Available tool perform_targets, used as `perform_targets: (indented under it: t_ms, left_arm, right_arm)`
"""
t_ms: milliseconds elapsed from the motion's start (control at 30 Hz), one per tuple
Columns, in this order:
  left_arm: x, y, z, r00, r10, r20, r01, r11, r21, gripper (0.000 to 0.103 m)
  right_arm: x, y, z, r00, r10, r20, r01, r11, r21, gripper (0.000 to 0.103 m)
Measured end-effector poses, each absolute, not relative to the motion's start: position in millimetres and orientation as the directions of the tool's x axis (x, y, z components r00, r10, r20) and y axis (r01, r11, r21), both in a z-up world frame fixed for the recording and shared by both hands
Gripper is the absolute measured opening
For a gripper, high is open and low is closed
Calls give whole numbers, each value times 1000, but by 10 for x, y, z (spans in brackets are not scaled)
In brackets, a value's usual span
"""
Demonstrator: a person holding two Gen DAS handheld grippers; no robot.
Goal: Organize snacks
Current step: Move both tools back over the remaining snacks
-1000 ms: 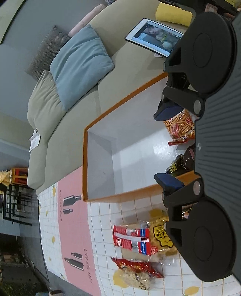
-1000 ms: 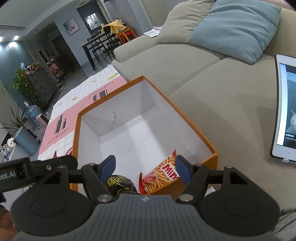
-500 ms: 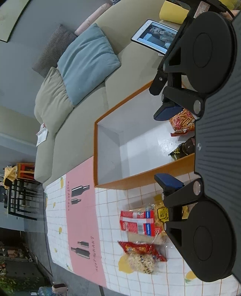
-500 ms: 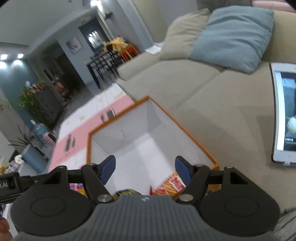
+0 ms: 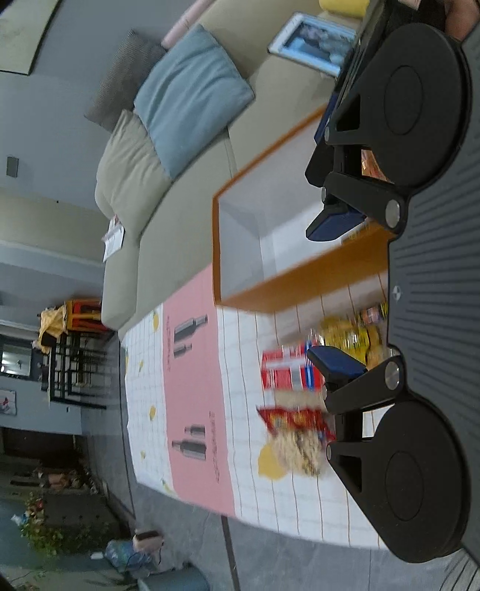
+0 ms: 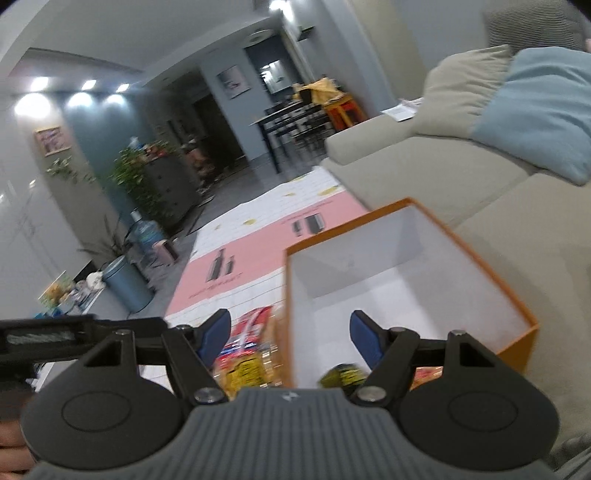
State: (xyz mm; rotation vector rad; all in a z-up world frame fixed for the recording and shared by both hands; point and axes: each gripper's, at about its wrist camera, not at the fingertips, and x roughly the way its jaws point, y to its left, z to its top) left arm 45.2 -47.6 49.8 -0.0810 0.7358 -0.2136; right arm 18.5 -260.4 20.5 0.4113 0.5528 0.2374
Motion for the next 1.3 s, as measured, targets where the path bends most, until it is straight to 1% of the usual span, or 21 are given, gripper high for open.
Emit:
perform_targets:
  t_ms: [67,133,200,367,500,633,733,833,1000,1067,1200,1300]
  left_arm:
    - [434,-368,449,738,-181,-650,132,983,-124,76]
    - [408,-240,410,775,-143,-616,83,989,-124,76]
    - [429,-116,370,786,-117,-607,50,991,-127,76]
    - [465,228,259,781,-65,-621,-28,990,-139,76]
    - [481,409,135,767,-66,-638,-34,989,-142,76]
    - [495,598,-21,748,-37,-663,-90,984,-156,76]
    - [519,720,-155,711,-64,-700,-108,974,-199,76]
    - [530,791,-234,685,-91,-723,-121,964,-235,76]
    - [555,784,-299,658,-128,-742,-103,961,-257,76]
    - [567,784,-311,654,-135,-744,-96,961,-258,76]
    - [584,803,-331,649,-145,-746,-95,959,-268,76]
    - [587,833,-351,645,-138,-751,-107,958,-267,76]
  right_arm:
    - [181,-2440,196,809,372,-456,-158,884,441,70]
    - [176,-2265,184,789,404,-463,-203,882,425,70]
    - [173,-2085,153,769,428,-475,-240,882,406,70]
    - [175,-1623,39,702,482,-524,-324,872,367,70]
    - [147,-1272,-109,644,490,-588,-389,871,300,70]
    - [184,-1070,-224,615,439,-656,-407,888,213,70]
    - [269,-997,-415,573,391,-720,-359,910,208,70]
    - [339,-978,-564,543,357,-760,-300,928,222,70]
    - [456,-997,-764,511,349,-786,-213,937,277,70]
    - [499,-952,-831,500,352,-792,-225,935,274,70]
    - [526,-806,-901,512,311,-801,-281,942,185,69]
    - [576,-758,-999,511,241,-825,-276,955,108,68]
